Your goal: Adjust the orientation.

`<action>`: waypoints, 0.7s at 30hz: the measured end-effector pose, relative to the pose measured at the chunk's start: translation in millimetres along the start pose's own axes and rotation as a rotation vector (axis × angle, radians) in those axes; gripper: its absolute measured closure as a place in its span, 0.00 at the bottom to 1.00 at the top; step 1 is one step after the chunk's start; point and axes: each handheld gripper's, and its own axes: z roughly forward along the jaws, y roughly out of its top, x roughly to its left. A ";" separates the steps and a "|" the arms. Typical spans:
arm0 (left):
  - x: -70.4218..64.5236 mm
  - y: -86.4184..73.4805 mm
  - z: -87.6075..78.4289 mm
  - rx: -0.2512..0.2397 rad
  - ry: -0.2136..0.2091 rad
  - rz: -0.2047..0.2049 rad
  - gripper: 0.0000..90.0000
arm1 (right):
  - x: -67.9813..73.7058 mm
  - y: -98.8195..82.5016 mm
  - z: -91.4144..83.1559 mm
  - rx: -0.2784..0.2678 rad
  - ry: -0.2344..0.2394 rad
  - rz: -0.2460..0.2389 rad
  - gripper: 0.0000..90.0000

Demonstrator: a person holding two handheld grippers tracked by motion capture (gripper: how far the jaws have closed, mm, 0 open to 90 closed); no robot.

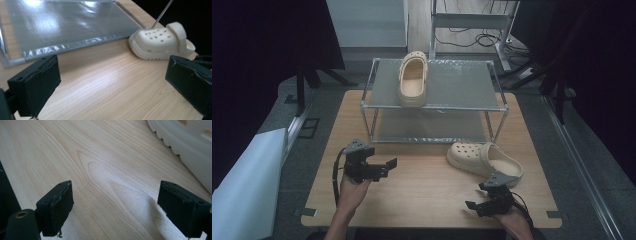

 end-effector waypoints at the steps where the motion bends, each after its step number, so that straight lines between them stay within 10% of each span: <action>1: 0.0 0.0 0.0 0.000 0.000 0.000 0.00 | 0.0 0.0 0.0 0.000 0.000 0.000 0.14; 21: 9.7 -62.3 18.9 0.091 0.148 0.081 0.00 | -6.9 0.1 -11.3 -0.028 -0.037 -0.015 0.12</action>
